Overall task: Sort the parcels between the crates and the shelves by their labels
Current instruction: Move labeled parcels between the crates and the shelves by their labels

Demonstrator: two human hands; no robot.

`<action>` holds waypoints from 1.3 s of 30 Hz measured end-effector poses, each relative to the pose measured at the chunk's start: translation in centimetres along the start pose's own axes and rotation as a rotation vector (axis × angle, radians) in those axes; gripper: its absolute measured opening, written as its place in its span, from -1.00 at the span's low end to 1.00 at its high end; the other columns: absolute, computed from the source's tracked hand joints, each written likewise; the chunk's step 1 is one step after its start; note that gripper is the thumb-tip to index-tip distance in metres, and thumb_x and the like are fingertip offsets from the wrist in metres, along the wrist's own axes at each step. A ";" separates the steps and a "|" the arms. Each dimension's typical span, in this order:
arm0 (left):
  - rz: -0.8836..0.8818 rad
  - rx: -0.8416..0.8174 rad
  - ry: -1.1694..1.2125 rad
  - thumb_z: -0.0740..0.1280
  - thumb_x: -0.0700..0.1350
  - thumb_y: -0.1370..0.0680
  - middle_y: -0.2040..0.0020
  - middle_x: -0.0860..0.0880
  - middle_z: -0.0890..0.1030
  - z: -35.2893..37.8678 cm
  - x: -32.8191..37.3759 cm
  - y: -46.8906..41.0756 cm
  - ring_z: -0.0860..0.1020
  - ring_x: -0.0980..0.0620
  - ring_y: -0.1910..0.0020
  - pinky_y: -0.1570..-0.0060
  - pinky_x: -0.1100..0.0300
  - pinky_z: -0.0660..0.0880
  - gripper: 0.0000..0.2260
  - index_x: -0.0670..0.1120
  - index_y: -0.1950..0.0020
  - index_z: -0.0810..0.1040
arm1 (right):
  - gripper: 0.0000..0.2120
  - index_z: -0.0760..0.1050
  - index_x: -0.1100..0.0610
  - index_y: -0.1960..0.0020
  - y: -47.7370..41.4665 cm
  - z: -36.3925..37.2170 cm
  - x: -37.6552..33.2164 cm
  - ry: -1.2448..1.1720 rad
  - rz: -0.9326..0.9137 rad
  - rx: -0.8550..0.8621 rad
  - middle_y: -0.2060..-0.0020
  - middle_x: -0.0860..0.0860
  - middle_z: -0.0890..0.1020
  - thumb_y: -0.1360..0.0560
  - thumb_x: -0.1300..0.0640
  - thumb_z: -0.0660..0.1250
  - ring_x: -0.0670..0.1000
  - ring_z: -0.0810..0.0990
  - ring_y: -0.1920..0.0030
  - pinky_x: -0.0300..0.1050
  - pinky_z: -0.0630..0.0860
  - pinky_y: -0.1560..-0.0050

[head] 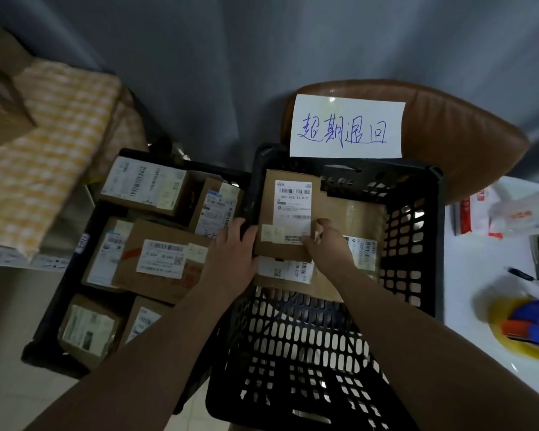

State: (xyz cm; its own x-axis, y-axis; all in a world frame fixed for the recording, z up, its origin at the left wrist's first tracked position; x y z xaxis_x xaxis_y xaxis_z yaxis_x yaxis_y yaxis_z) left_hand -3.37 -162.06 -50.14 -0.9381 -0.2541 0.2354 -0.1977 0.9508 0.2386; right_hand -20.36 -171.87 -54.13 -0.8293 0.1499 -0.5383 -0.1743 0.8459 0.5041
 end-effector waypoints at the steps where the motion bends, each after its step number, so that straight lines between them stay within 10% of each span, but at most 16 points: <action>1: -0.006 -0.014 -0.003 0.28 0.04 -0.56 -0.44 -0.14 0.20 -0.3 -0.2 0.3 0.25 -0.15 -0.36 -0.30 -0.02 0.29 -0.46 -0.07 -0.48 0.21 | -0.47 0.20 0.10 -0.45 0.4 -0.4 -0.4 0.056 -0.005 0.013 -0.23 0.16 0.50 -0.56 0.04 0.29 0.17 0.53 -0.16 0.05 0.53 -0.04; 15: -0.041 0.194 -0.143 0.16 -0.02 -0.61 -0.15 -0.07 0.48 -12.7 3.1 12.3 0.44 -0.05 -0.11 -0.03 0.09 0.42 -0.75 -0.05 -0.24 0.44 | -0.52 0.22 0.08 -0.47 15.2 -6.2 -8.5 0.608 -0.571 0.094 -0.37 0.09 0.38 -0.58 0.03 0.18 0.14 0.40 -0.29 0.03 0.40 -0.21; 27: -0.226 0.523 -0.218 0.19 0.00 -0.60 -0.23 -0.09 0.50 -23.4 1.8 31.2 0.46 -0.10 -0.18 -0.12 0.06 0.40 -0.66 -0.08 -0.33 0.43 | -0.66 0.44 0.12 -0.33 34.2 -7.8 -20.0 0.382 -1.104 0.150 -0.24 0.05 0.49 -0.59 0.06 0.21 0.10 0.44 -0.22 0.03 0.45 -0.17; 39: -0.523 0.758 -0.256 0.26 -0.01 -0.57 -0.19 -0.07 0.54 -33.3 -13.0 52.9 0.49 -0.12 -0.12 -0.05 0.04 0.41 -0.68 -0.05 -0.31 0.49 | -0.75 0.50 0.07 -0.23 53.9 6.8 -36.3 0.115 -1.535 -0.021 -0.16 0.00 0.54 -0.56 0.10 0.26 0.00 0.49 -0.16 -0.23 0.36 -0.08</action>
State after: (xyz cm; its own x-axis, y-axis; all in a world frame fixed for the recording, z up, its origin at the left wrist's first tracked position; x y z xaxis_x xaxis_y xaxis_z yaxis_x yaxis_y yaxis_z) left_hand 7.88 -114.36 -9.18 -0.6946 -0.7184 0.0372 -0.6568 0.6123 -0.4401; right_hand 3.91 -128.21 -11.97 0.1154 -0.8704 -0.4786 -0.8776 0.1364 -0.4597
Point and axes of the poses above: each hand's wrist, its own y-axis away from the middle knuckle, its own z-axis out of the palm, x = y × z, the point moved 8 cm from there along -y, towards the middle knuckle
